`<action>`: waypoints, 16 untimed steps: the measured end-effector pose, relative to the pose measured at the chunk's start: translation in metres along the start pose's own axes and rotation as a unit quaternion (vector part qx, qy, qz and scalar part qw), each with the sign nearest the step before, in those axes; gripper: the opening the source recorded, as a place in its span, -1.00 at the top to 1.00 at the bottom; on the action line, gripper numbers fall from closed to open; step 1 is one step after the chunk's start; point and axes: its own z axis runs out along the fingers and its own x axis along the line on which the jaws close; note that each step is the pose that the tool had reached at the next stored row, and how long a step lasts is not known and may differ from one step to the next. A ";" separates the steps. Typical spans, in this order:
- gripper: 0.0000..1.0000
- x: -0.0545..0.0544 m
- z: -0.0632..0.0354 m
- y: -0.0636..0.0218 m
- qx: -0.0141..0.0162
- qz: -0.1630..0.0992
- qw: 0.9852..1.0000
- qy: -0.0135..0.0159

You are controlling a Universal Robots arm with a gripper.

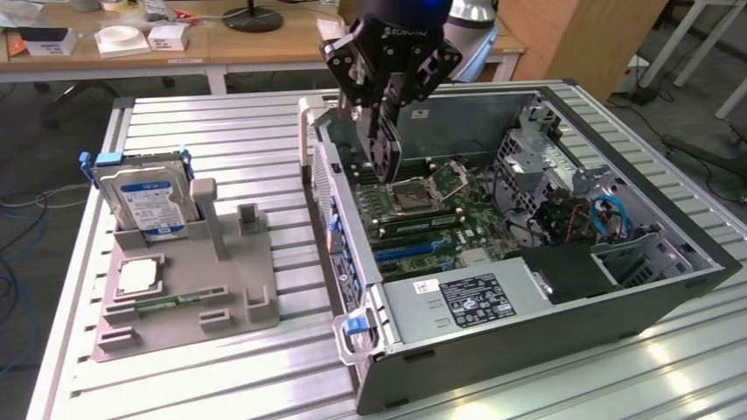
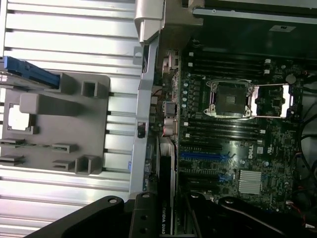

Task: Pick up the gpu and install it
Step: 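Pick up the gpu and move the gpu toward the slot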

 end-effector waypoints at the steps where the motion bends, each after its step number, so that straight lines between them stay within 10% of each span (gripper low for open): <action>1: 0.47 -0.001 0.0000 -0.0001 0.000 0.000 1.000 0.000; 16: 0.47 -0.019 -0.0007 -0.0011 0.000 0.000 1.000 0.000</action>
